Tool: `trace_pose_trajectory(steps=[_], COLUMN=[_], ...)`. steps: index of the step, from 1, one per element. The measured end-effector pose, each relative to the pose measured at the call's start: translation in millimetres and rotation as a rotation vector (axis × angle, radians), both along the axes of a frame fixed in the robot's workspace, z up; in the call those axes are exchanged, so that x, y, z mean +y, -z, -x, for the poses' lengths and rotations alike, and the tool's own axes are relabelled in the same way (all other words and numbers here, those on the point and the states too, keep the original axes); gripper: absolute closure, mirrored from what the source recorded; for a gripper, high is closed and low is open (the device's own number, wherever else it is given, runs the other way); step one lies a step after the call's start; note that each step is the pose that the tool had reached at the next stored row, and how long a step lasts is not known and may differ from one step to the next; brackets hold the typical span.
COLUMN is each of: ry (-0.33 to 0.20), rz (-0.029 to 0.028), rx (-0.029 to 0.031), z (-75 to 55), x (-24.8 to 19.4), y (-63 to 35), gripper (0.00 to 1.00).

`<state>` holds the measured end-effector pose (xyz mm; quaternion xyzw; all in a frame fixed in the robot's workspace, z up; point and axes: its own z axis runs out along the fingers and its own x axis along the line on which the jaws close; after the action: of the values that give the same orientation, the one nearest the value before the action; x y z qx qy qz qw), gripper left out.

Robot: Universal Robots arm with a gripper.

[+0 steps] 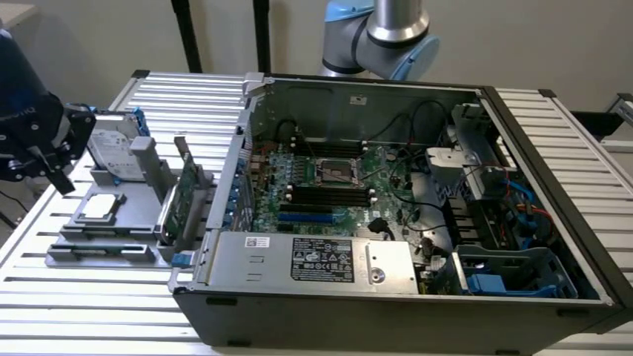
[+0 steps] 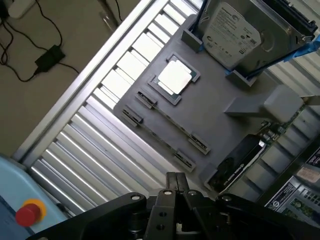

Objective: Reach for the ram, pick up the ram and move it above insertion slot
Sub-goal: 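Pick up the ram and move it above insertion slot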

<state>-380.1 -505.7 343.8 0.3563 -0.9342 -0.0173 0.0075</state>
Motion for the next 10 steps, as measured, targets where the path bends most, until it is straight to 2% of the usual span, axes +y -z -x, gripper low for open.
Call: trace_pose_trajectory(steps=[10], ry=[-0.182], rz=[-0.0003], rx=[-0.0008], z=[0.0], x=[0.0], y=[4.4], gripper=[0.89])
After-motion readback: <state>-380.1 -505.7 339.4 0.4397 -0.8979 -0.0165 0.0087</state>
